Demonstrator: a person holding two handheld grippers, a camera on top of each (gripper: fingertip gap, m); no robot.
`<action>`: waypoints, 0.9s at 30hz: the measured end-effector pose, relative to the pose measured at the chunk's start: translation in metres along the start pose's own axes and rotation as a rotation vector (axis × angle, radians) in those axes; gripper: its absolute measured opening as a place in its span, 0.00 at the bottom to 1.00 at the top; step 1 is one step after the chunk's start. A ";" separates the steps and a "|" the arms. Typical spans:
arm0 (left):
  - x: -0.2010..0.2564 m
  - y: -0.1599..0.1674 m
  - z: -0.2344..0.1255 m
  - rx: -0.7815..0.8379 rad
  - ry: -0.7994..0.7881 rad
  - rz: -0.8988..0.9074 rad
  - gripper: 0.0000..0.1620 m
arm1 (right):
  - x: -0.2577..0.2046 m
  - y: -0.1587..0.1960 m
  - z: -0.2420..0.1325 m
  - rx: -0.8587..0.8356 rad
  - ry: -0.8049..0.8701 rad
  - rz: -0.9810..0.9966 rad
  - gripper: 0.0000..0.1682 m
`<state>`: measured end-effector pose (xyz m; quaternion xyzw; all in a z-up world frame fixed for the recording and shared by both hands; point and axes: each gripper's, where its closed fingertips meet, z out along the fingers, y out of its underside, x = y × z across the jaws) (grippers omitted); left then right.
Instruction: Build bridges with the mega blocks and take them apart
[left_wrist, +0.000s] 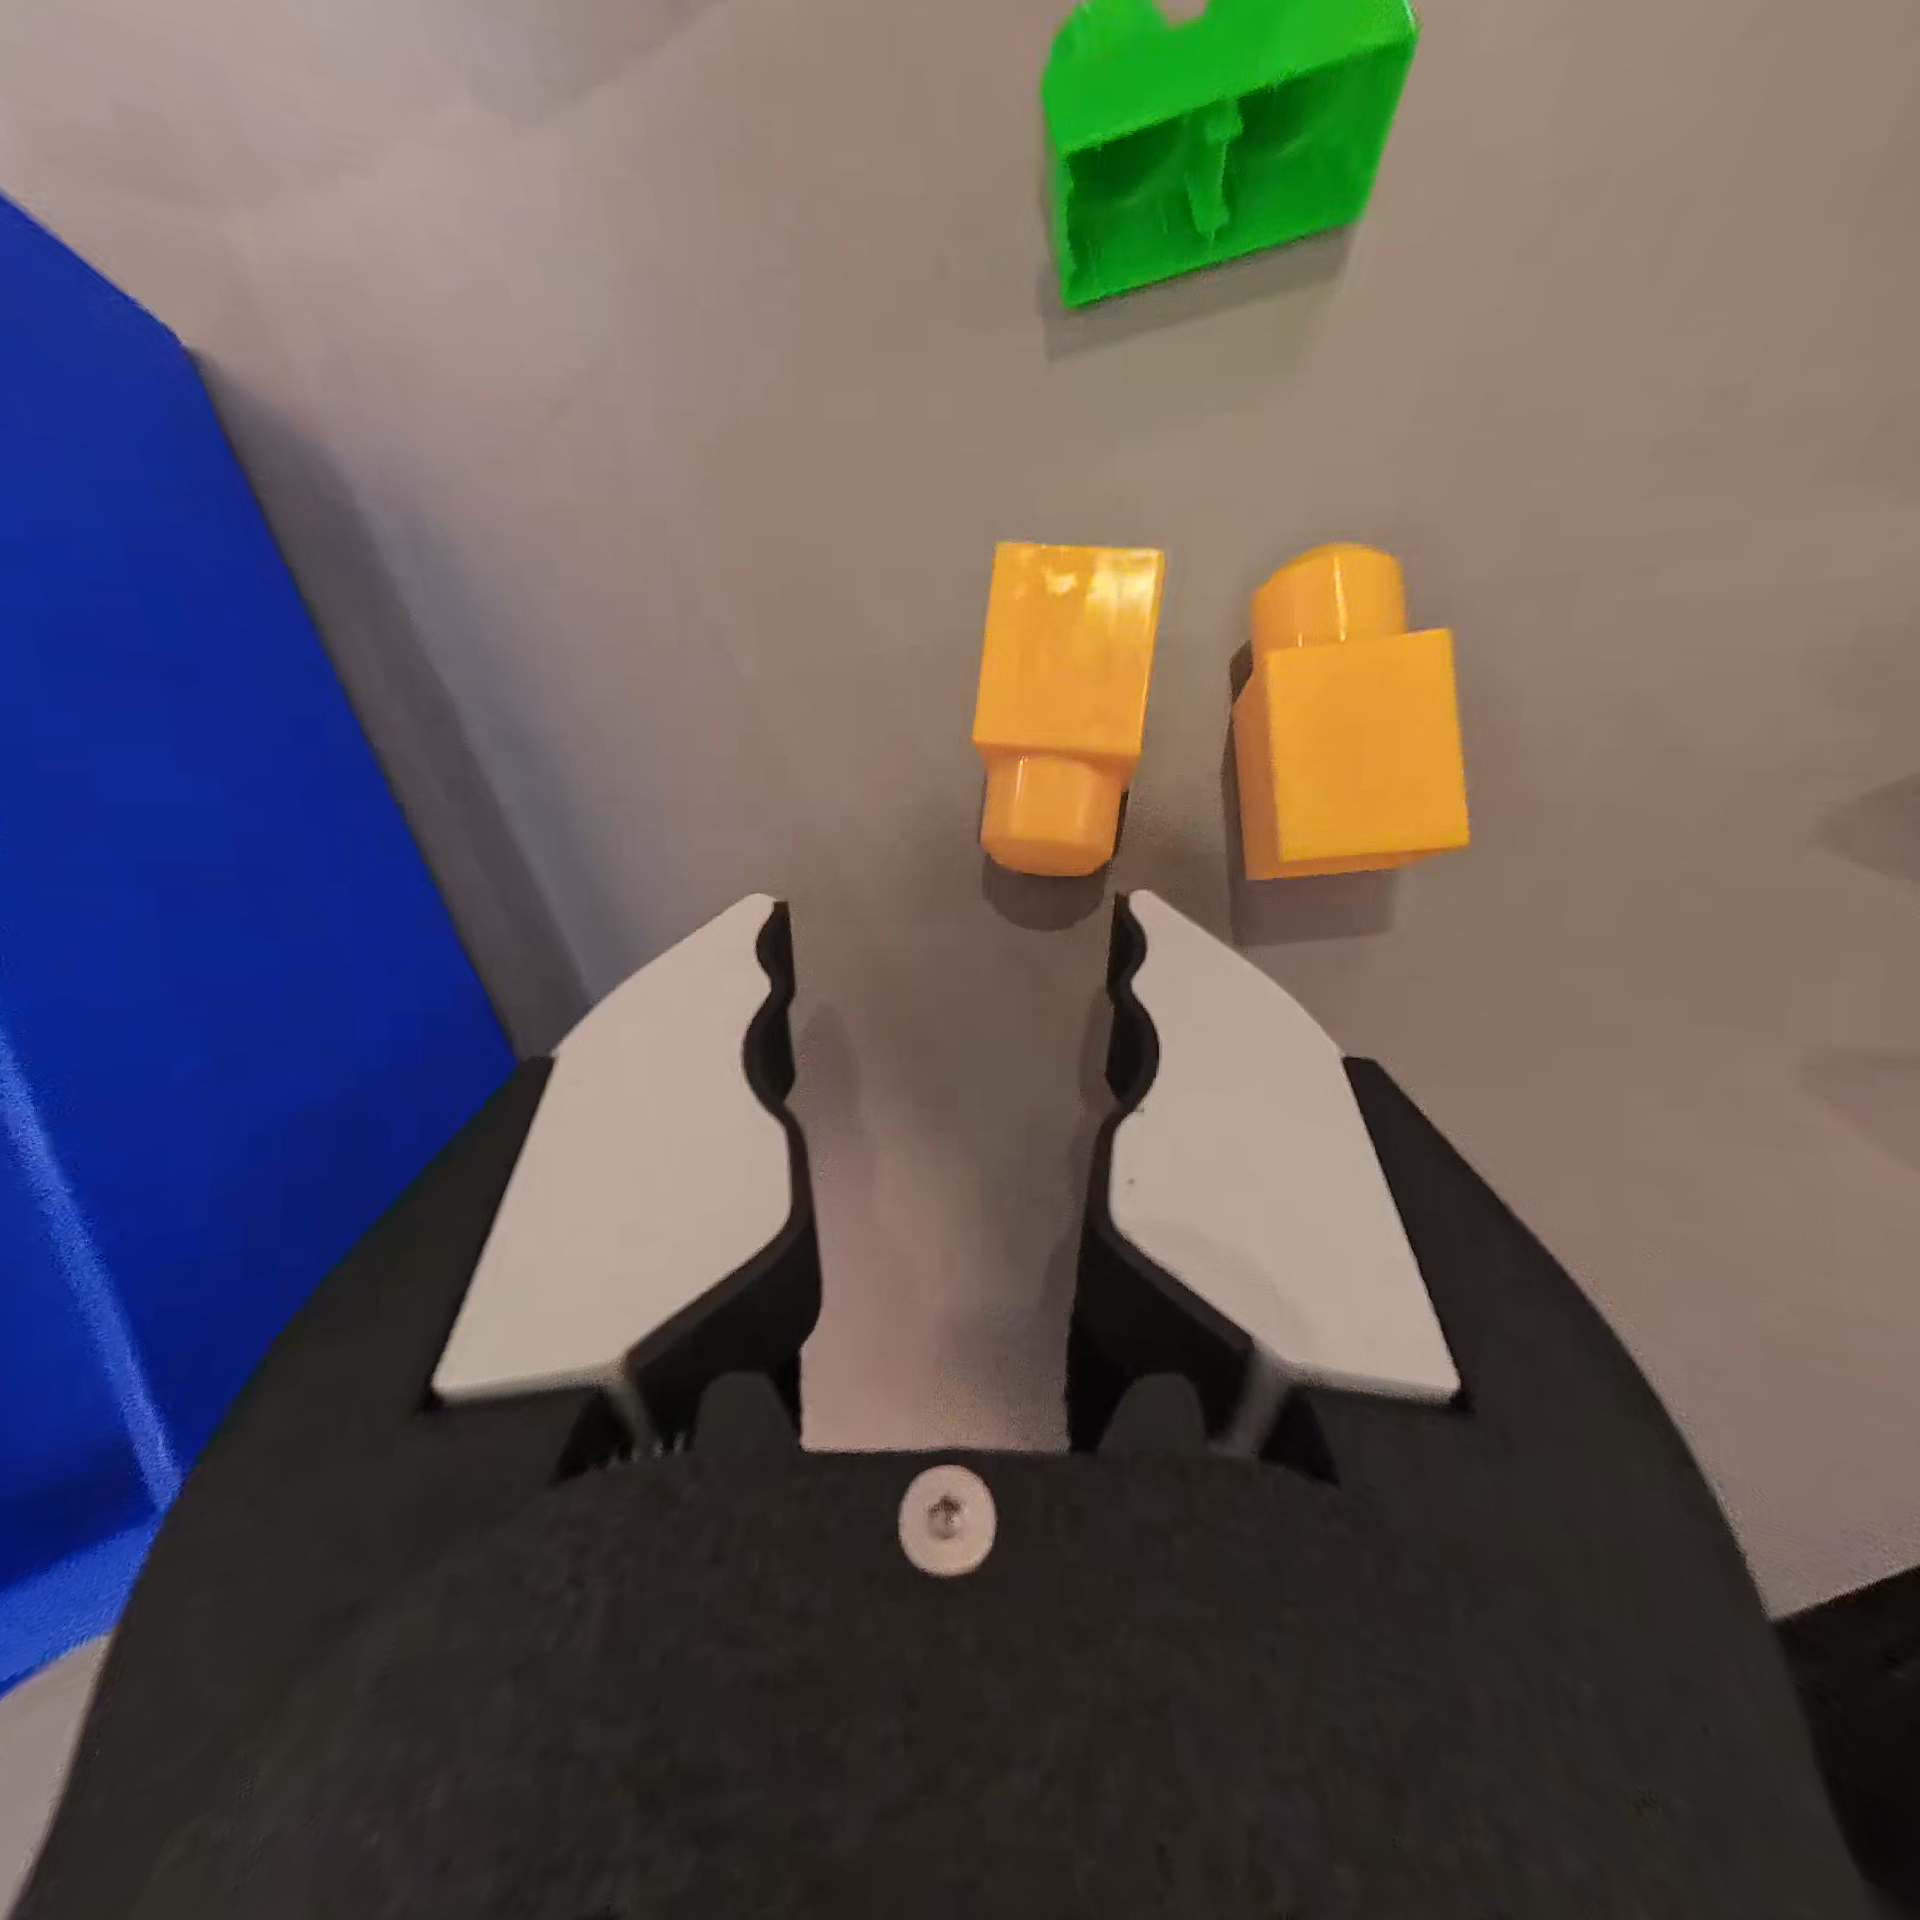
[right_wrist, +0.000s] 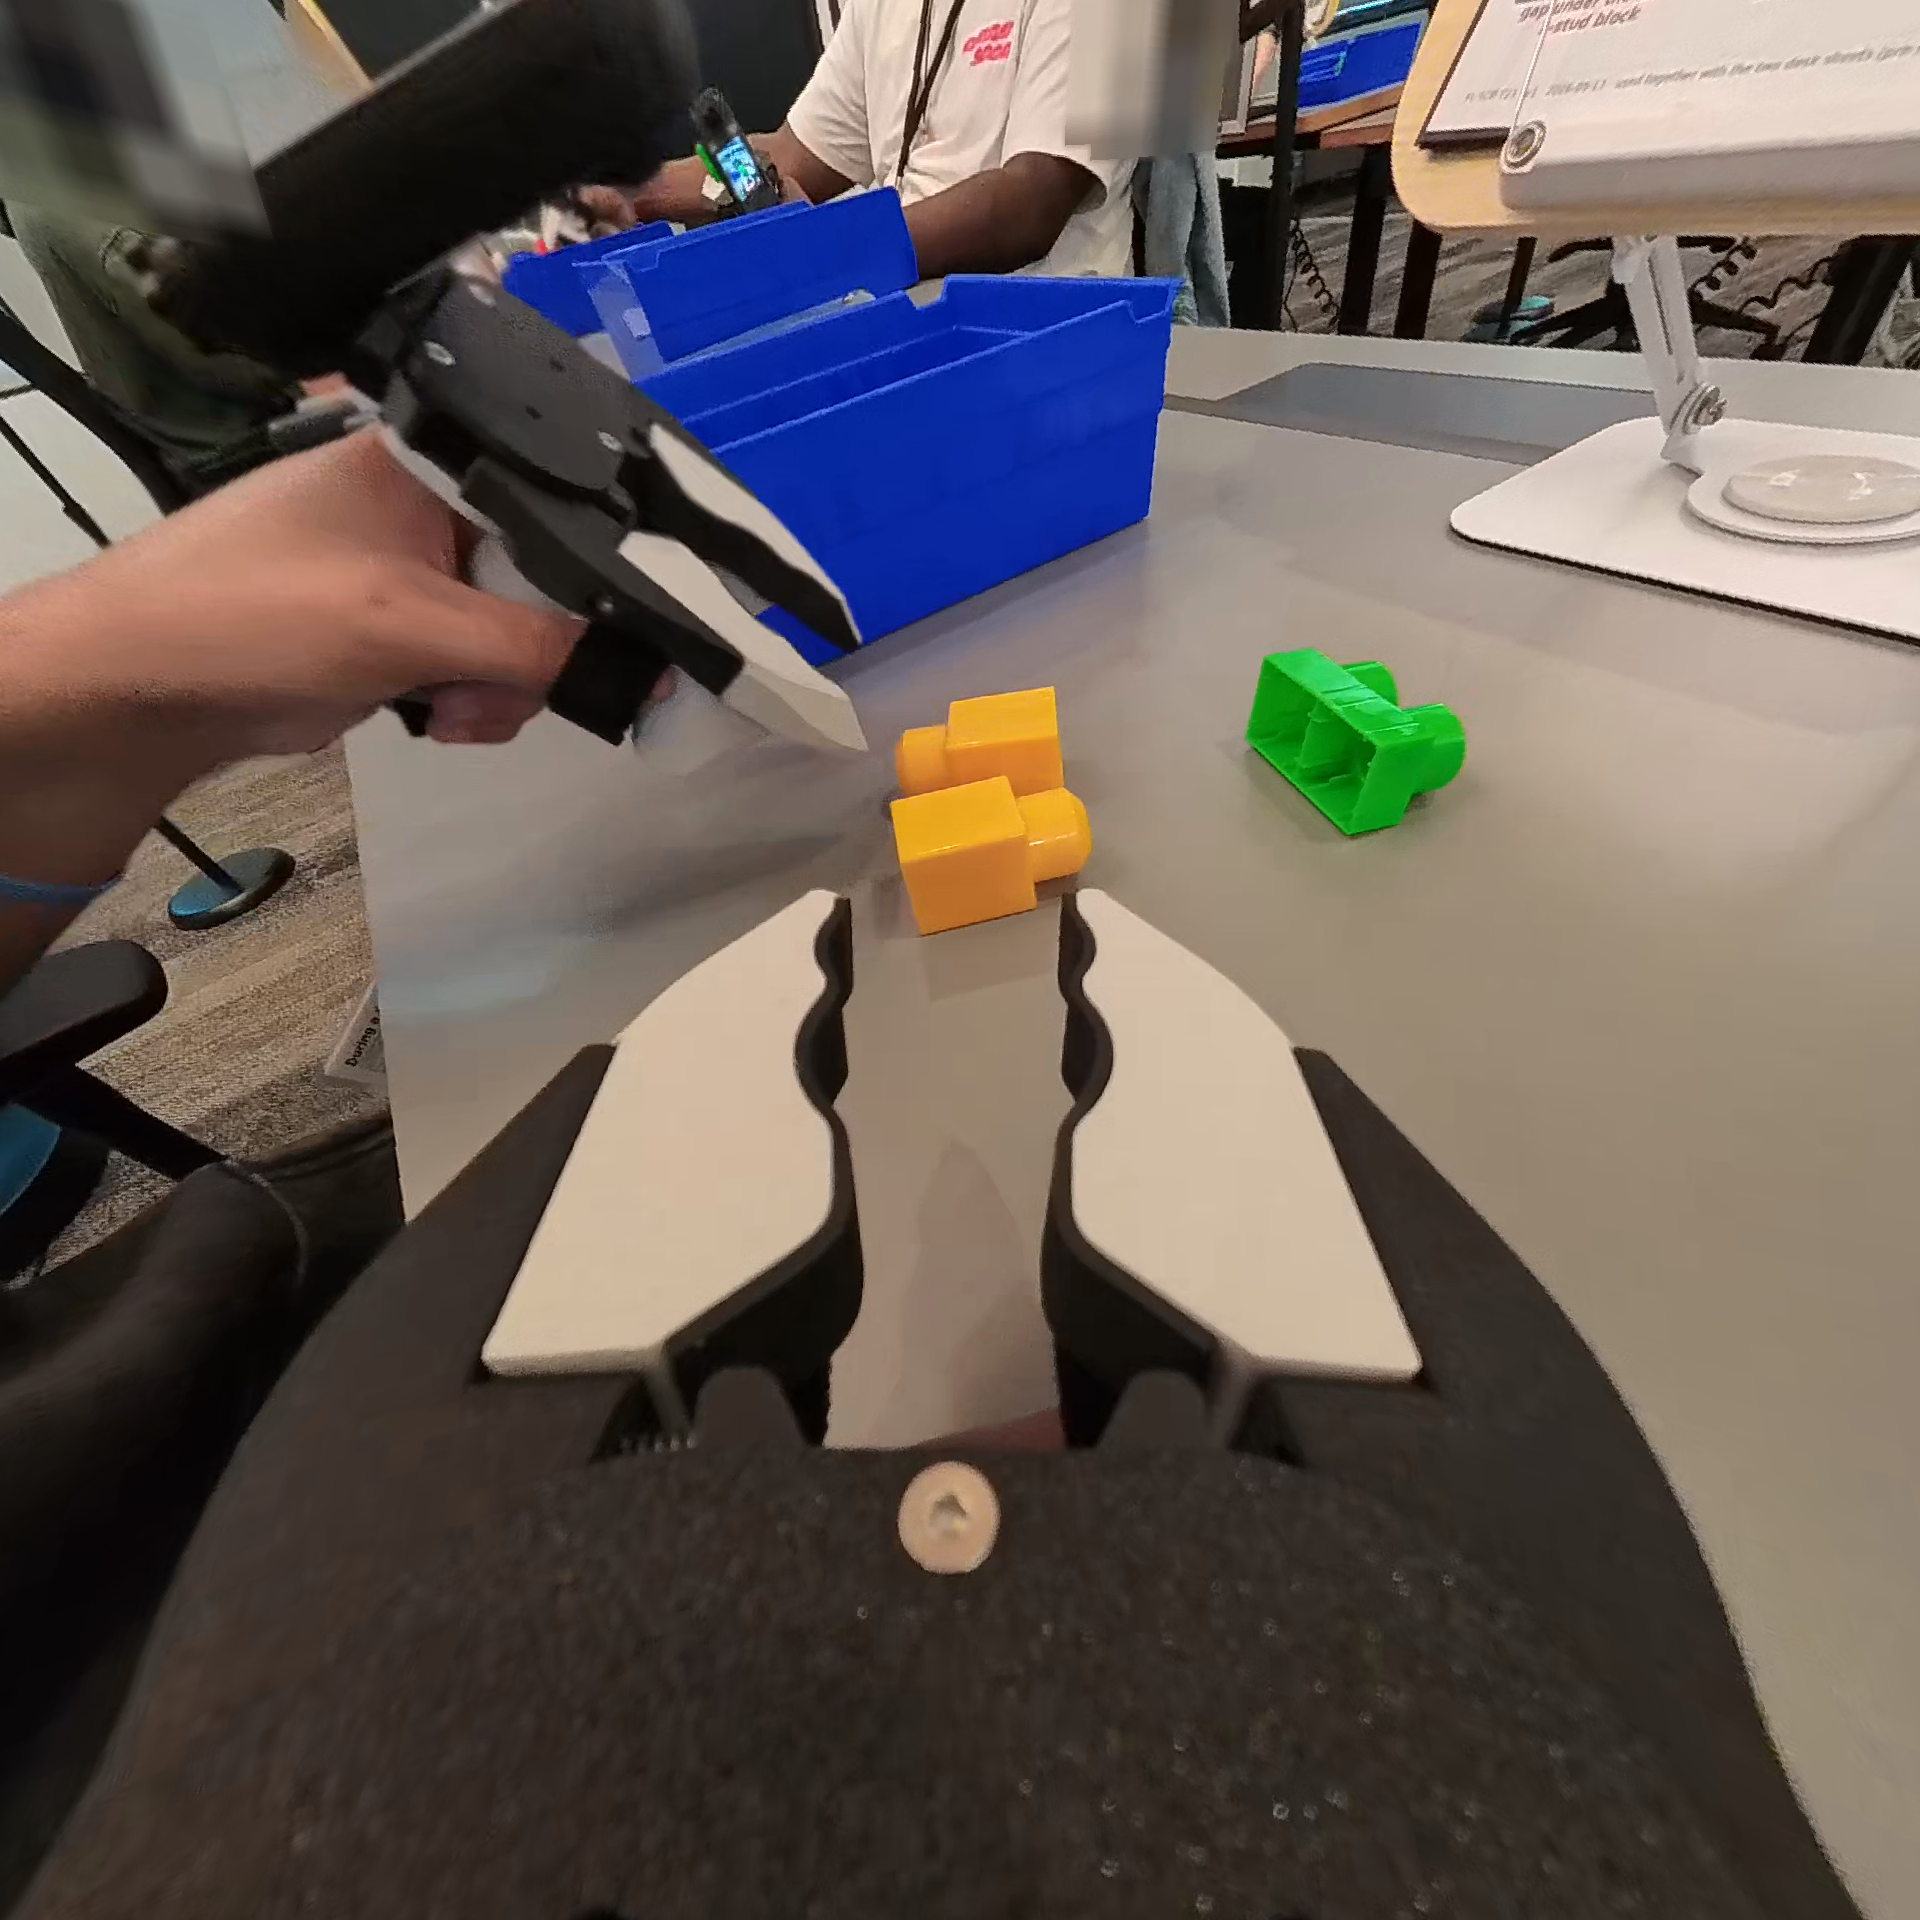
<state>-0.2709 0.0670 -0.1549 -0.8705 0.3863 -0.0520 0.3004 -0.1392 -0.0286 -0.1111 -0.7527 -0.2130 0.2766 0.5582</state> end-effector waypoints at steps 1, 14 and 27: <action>0.002 -0.002 0.003 -0.023 0.002 0.028 0.36 | 0.000 0.000 0.000 0.002 -0.002 0.002 0.22; 0.015 0.008 0.032 -0.126 0.108 0.096 0.34 | 0.001 -0.001 -0.002 0.012 -0.022 0.029 0.22; 0.006 0.006 -0.016 -0.195 0.104 0.333 0.18 | 0.002 -0.002 -0.002 0.017 -0.033 0.057 0.22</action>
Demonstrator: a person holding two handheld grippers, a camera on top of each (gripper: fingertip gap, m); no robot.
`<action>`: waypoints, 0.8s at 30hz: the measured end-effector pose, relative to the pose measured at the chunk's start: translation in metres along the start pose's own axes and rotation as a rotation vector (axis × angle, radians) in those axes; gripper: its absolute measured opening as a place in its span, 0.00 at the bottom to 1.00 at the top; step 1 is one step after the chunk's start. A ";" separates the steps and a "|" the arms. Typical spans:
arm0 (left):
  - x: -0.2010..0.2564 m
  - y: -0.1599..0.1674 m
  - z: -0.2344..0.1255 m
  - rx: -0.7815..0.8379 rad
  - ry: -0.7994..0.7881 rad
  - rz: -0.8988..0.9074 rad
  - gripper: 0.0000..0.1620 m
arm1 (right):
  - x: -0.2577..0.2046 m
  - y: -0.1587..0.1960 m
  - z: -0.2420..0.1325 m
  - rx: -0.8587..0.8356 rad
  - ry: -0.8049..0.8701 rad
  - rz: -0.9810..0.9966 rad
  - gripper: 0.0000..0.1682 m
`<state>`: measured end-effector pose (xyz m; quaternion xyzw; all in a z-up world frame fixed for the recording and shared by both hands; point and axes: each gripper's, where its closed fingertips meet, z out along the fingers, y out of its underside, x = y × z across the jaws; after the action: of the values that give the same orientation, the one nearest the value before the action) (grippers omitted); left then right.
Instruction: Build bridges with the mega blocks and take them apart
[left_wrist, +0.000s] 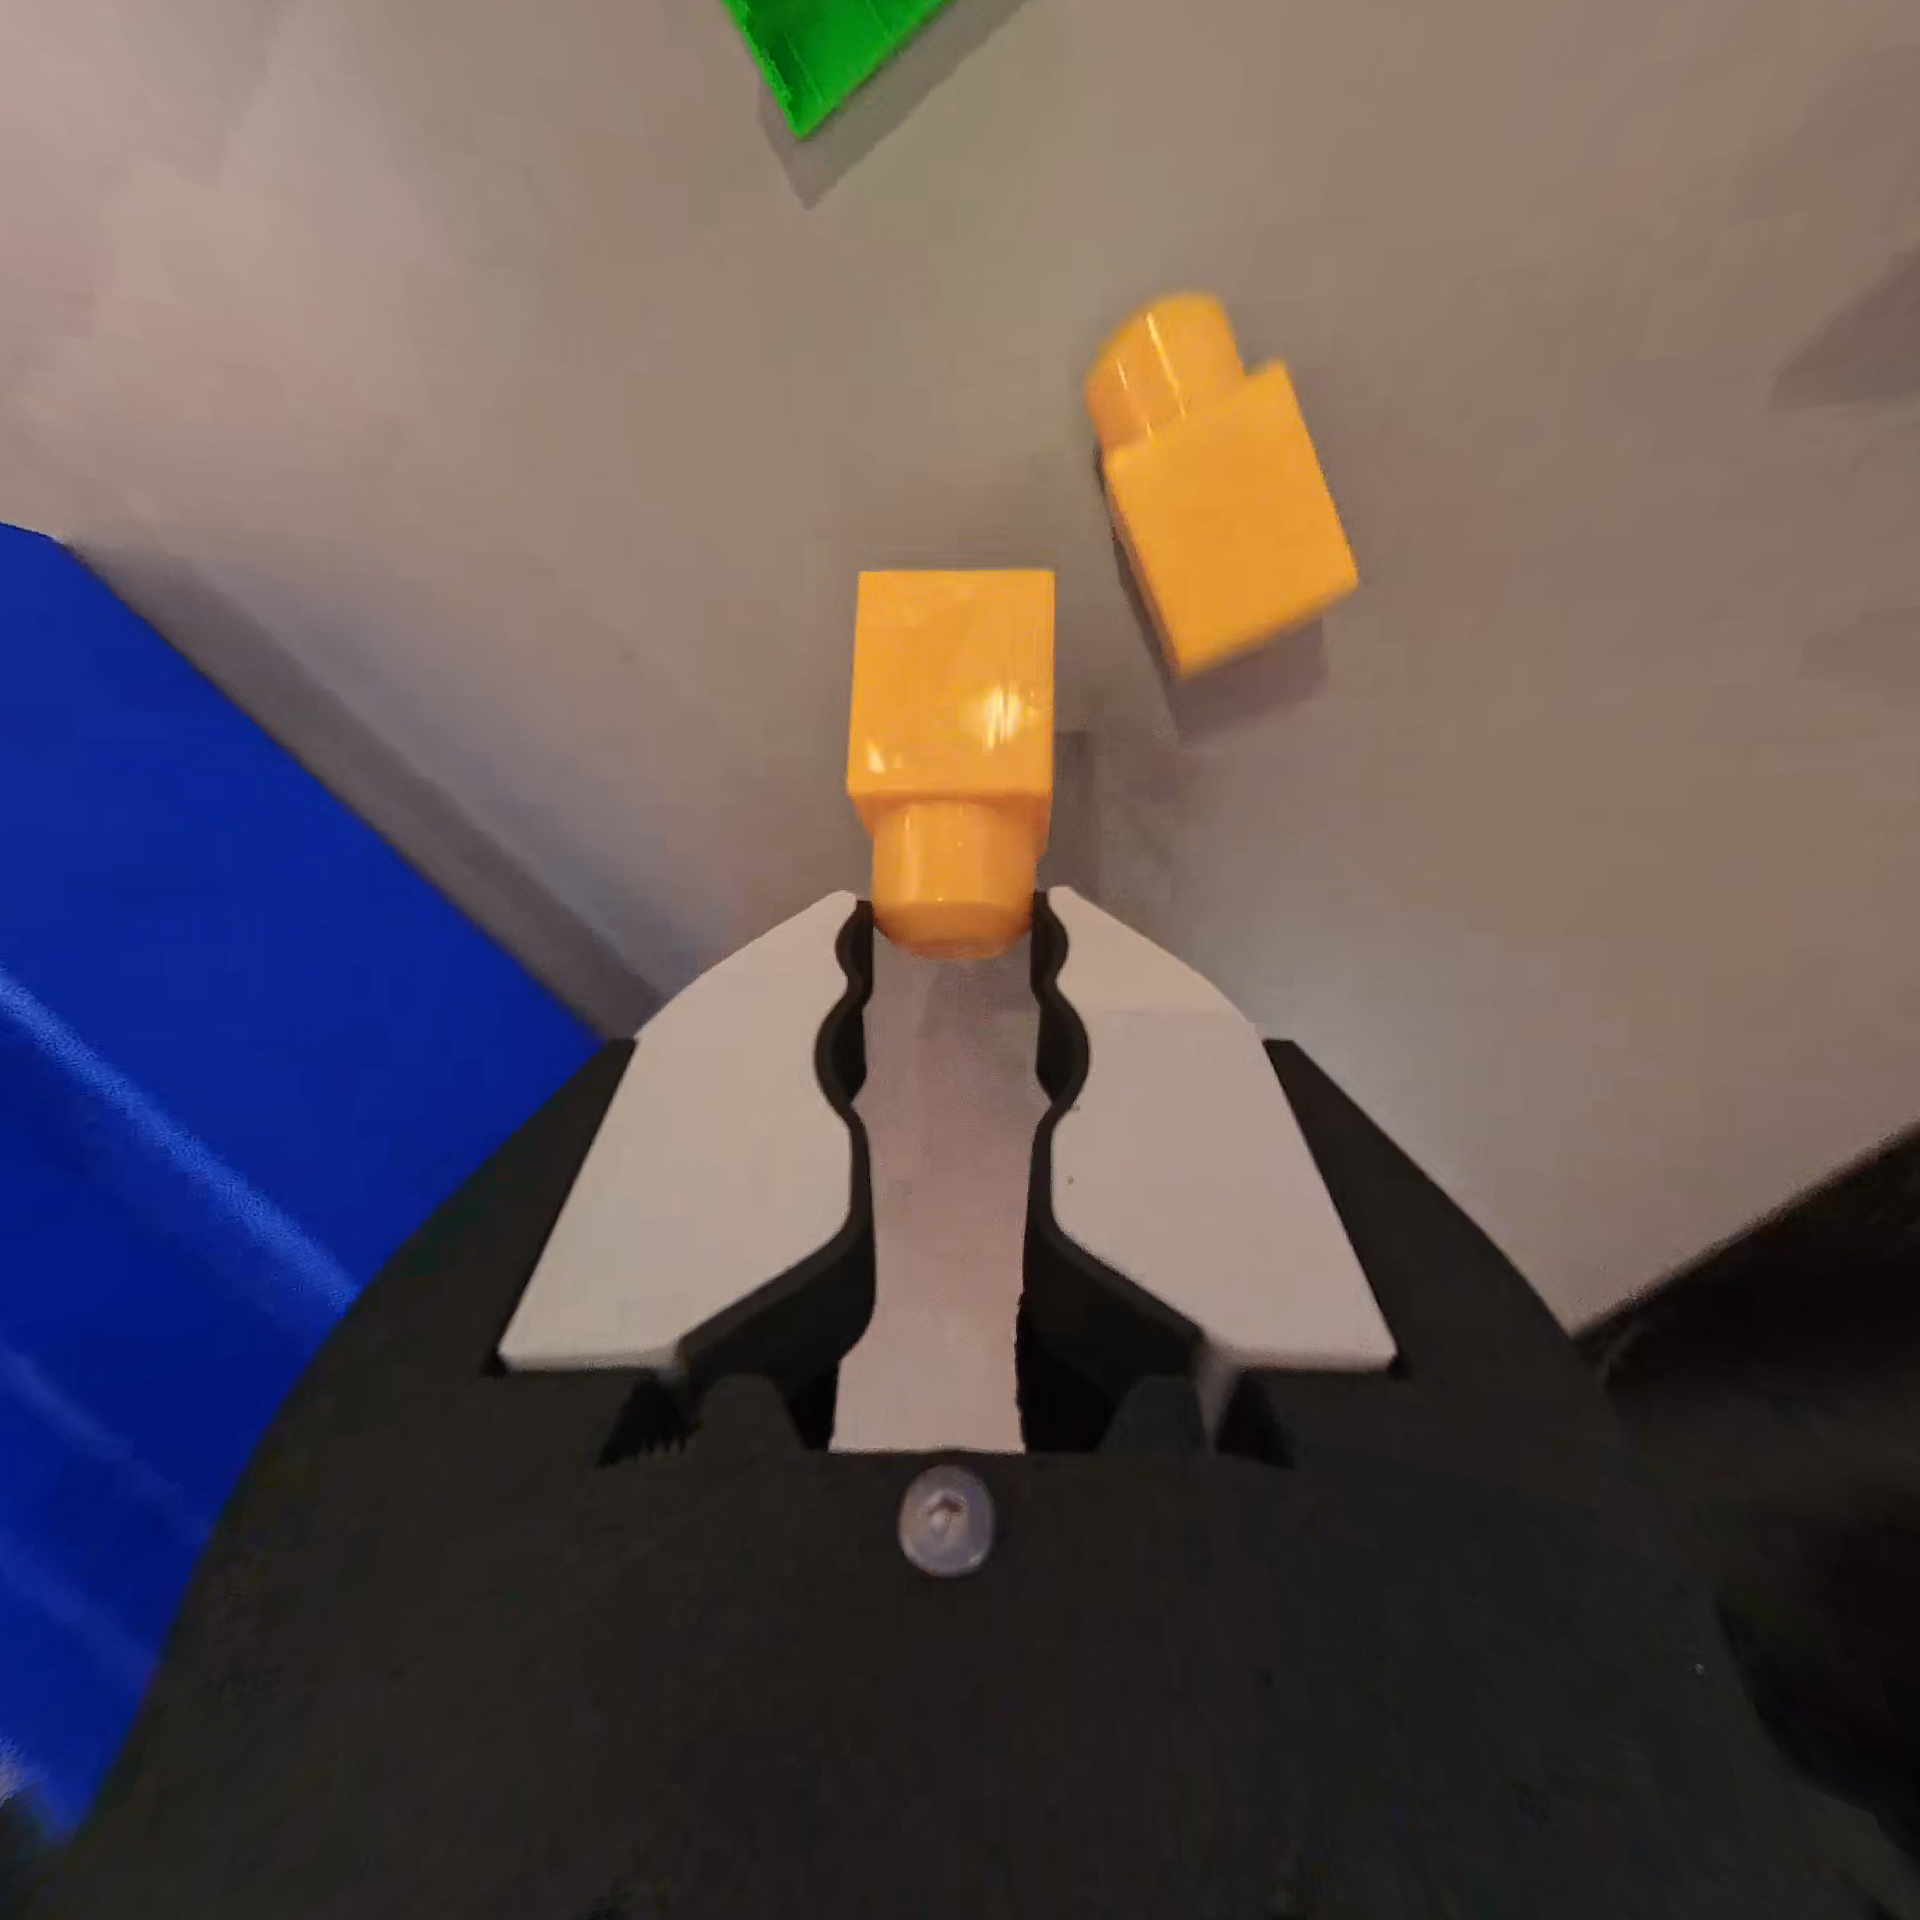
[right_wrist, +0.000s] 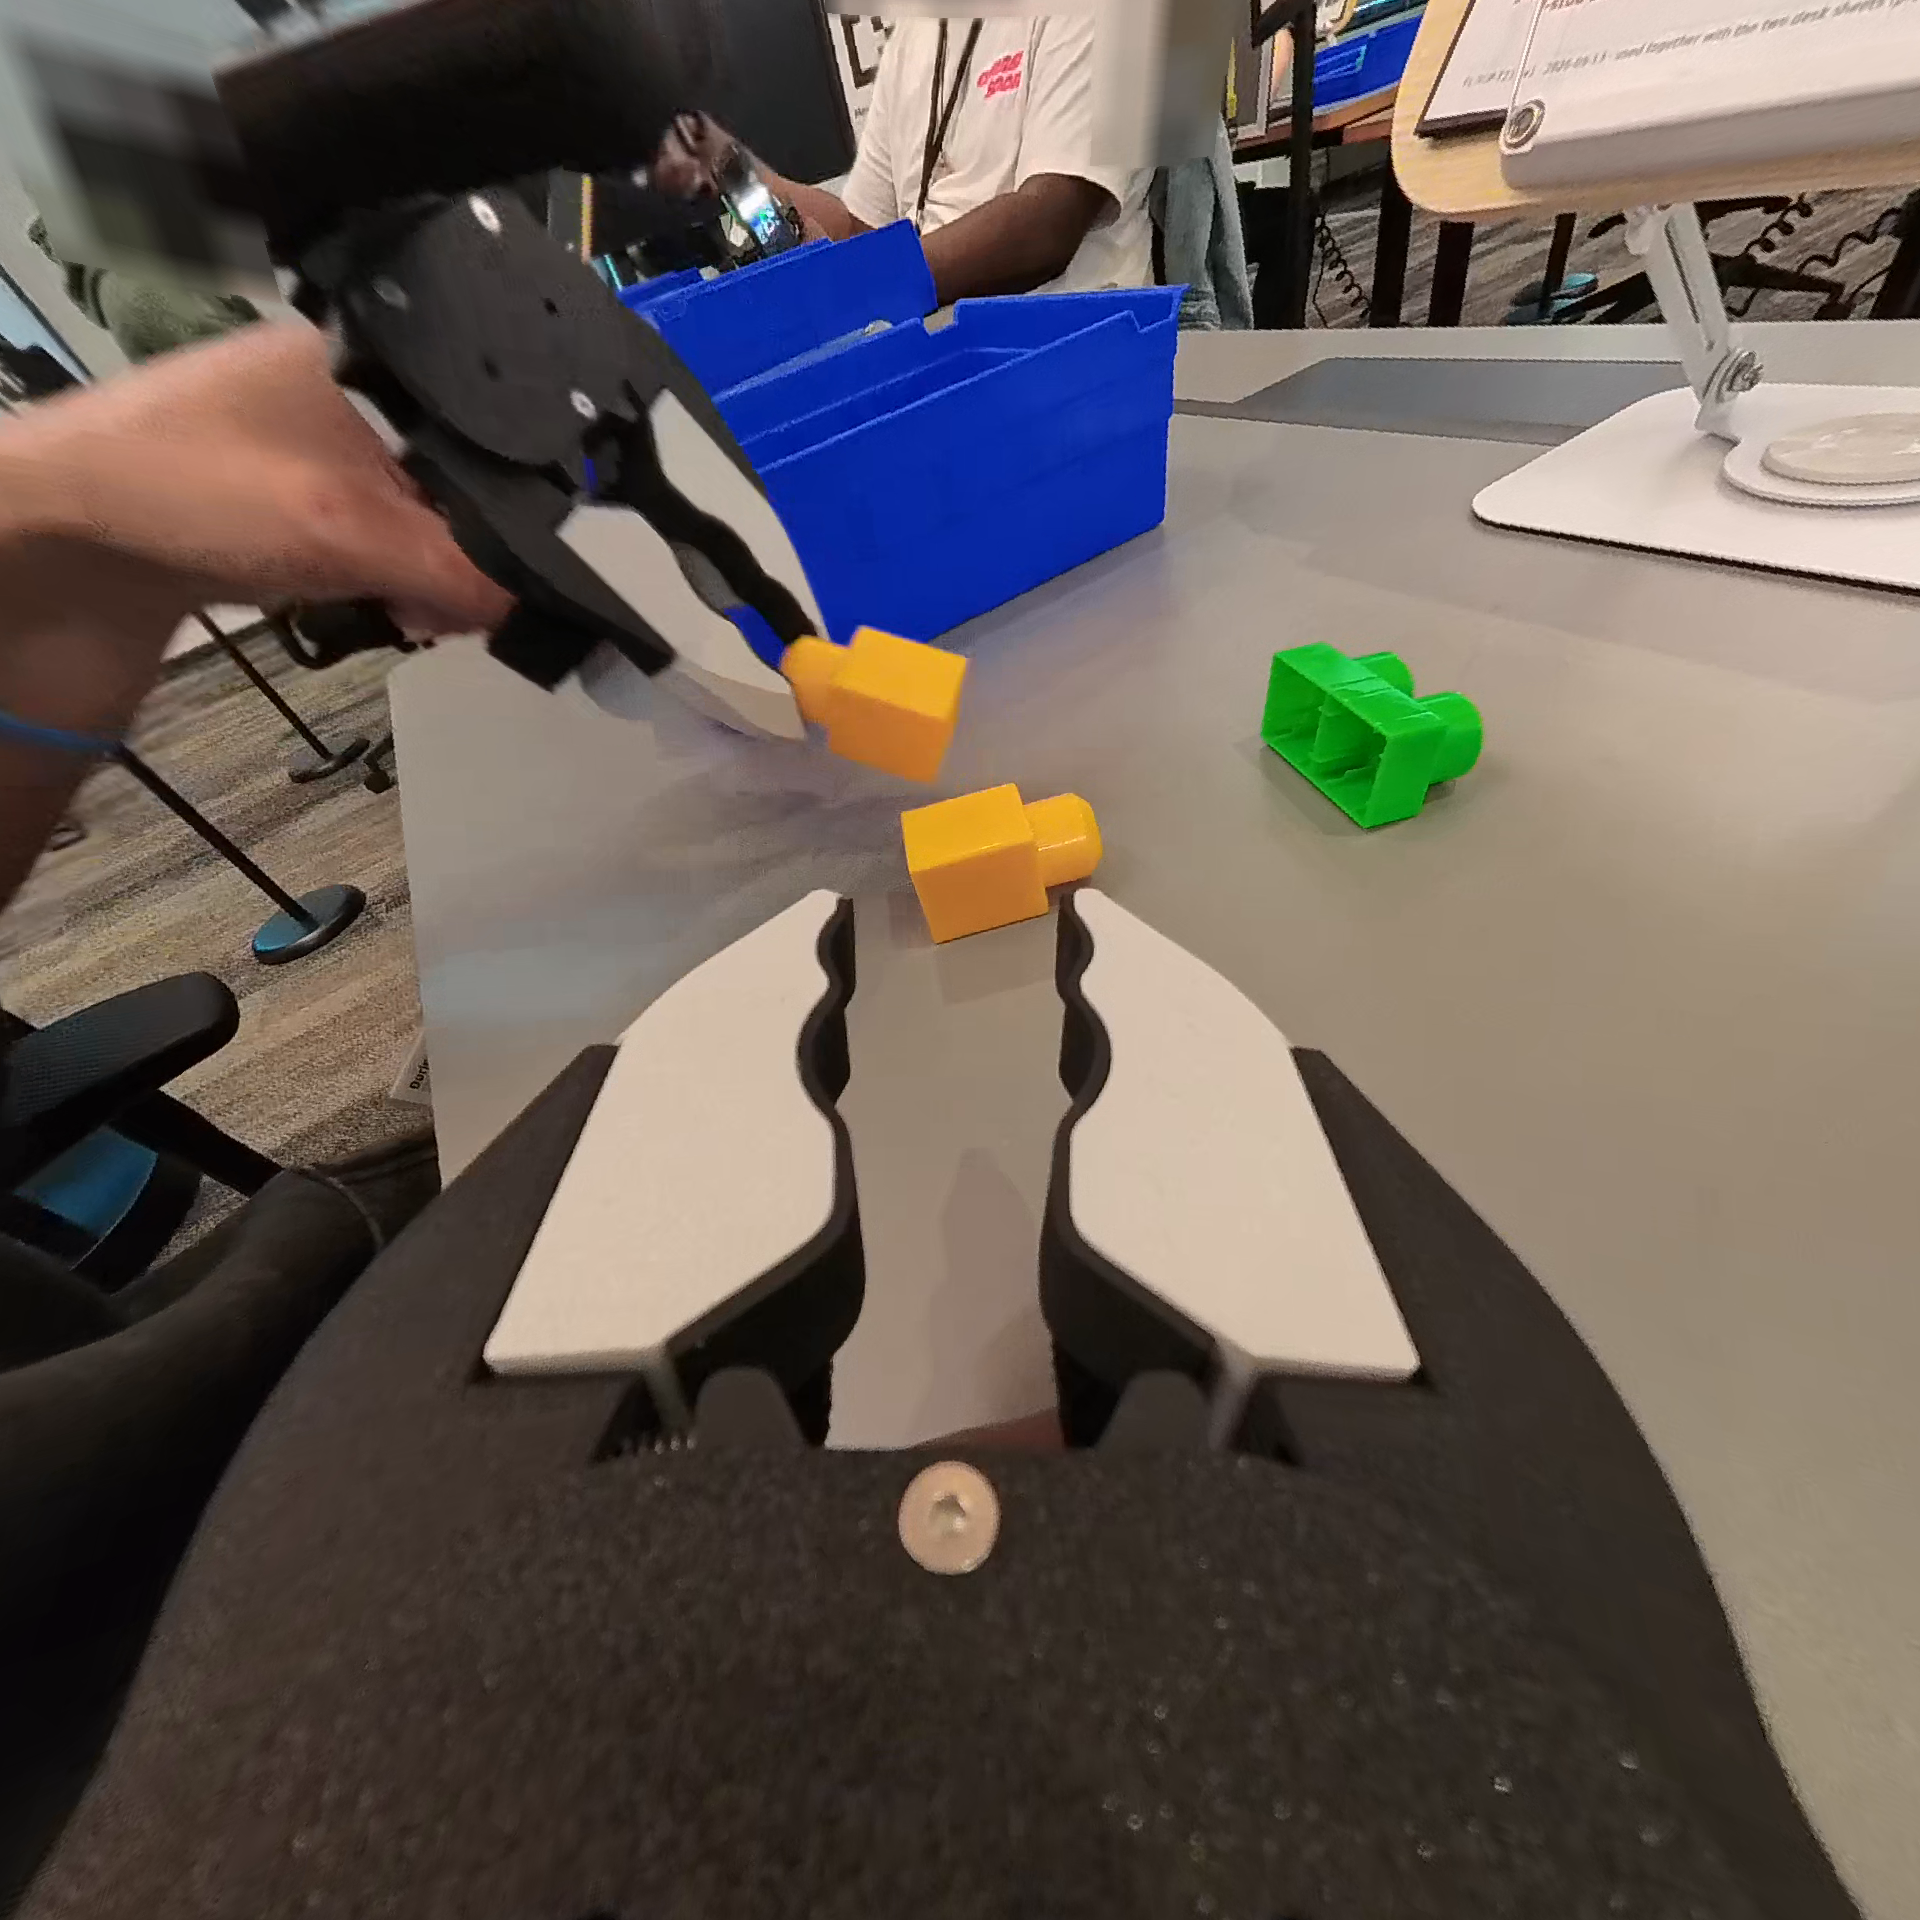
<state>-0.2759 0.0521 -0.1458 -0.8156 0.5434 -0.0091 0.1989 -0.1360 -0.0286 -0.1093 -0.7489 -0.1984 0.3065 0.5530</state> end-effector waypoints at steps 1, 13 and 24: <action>-0.002 0.005 -0.009 -0.050 -0.005 0.059 0.18 | 0.000 0.000 0.000 0.001 -0.001 0.002 0.22; -0.004 0.023 -0.007 -0.536 0.134 0.522 0.18 | -0.001 0.001 0.000 -0.005 0.001 -0.009 0.22; 0.007 -0.022 0.011 -0.490 0.186 0.535 0.24 | -0.002 0.001 -0.001 -0.003 -0.006 -0.004 0.22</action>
<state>-0.2509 0.0568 -0.1497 -0.6639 0.7390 0.0994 -0.0570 -0.1365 -0.0306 -0.1092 -0.7485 -0.2019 0.3075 0.5518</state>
